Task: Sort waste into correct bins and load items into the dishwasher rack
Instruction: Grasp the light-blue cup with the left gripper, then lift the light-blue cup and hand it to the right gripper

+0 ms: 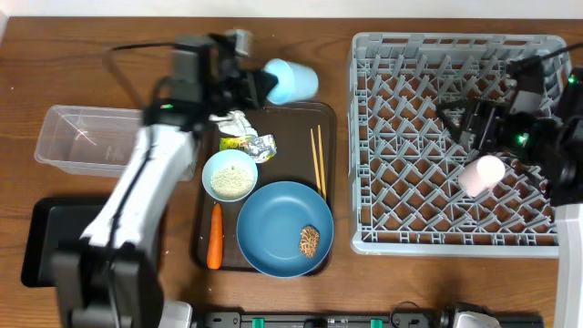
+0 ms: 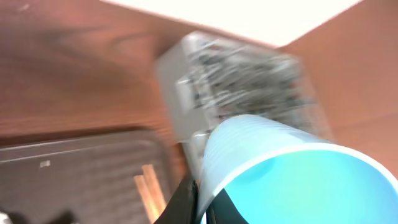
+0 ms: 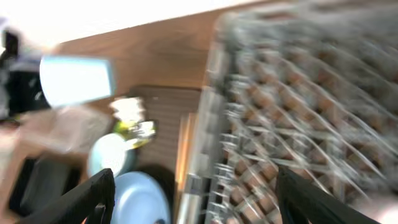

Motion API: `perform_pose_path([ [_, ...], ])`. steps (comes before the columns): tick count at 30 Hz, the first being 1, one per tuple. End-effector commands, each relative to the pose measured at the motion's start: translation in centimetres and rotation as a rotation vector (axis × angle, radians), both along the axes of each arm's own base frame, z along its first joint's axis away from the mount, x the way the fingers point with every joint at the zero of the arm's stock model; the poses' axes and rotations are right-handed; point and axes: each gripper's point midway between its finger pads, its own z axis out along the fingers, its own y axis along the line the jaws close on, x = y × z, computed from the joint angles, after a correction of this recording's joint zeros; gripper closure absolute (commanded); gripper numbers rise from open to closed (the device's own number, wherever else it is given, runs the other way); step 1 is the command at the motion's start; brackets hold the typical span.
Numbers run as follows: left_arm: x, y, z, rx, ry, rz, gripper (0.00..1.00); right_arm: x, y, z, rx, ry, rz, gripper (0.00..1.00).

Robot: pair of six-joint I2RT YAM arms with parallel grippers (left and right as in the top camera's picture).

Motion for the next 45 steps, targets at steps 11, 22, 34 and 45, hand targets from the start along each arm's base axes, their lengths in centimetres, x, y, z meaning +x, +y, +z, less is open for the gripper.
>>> perform_pose_path([
  [11, -10.3, -3.4, 11.5, -0.496, 0.146, -0.587, 0.94, -5.6, 15.0, 7.3, 0.130, -0.471, 0.788, 0.28],
  [22, -11.0, -4.4, 13.8, -0.527, 0.225, -0.606, 0.94, -4.6, 17.8, 6.2, 0.053, -0.516, 0.831, 0.26],
  [34, -11.4, -5.1, 14.0, -0.530, 0.241, -0.623, 0.94, -1.7, 18.4, 5.9, 0.033, -0.574, 0.814, 0.25],
  [45, -11.4, -5.1, 14.0, -0.530, 0.241, -0.623, 0.94, -3.3, 19.7, 7.7, 0.112, -0.660, 0.923, 0.23],
])
